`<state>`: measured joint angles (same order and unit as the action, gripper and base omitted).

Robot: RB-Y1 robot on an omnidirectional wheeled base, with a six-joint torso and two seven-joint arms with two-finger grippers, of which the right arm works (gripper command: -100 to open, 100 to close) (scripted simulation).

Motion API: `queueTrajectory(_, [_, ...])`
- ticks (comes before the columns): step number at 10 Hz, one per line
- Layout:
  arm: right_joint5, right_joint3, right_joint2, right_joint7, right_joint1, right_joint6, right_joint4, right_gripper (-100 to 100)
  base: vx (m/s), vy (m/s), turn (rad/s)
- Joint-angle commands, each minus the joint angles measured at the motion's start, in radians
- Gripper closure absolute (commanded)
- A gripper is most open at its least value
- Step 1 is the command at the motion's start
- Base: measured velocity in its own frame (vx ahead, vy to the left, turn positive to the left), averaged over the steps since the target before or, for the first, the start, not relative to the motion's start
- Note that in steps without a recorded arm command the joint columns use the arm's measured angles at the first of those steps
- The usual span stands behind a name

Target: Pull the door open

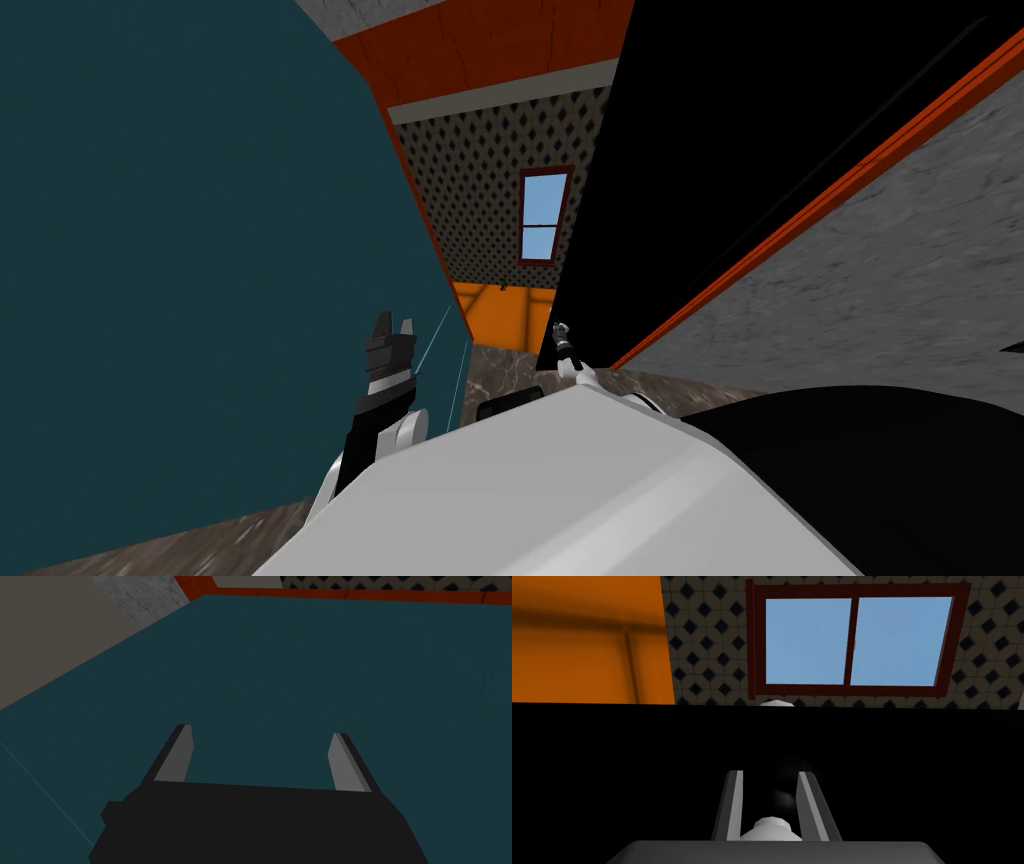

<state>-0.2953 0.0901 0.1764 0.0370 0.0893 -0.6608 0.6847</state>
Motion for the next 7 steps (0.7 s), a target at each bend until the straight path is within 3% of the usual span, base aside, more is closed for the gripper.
queueTrajectory(1, [-0.019,0.008,0.023,0.050,-0.012,-0.009,-0.021,100,-0.048,-0.015,0.065])
queueTrajectory(5, [-0.030,0.001,0.027,0.094,-0.012,-0.016,-0.024,100,-0.032,-0.012,0.035])
queueTrajectory(6, [-0.030,0.001,0.027,0.094,-0.001,-0.019,-0.049,100,-0.003,0.009,-0.001])
queueTrajectory(7, [-0.030,0.001,0.027,0.094,-0.012,-0.016,-0.023,100,0.004,0.001,-0.038])
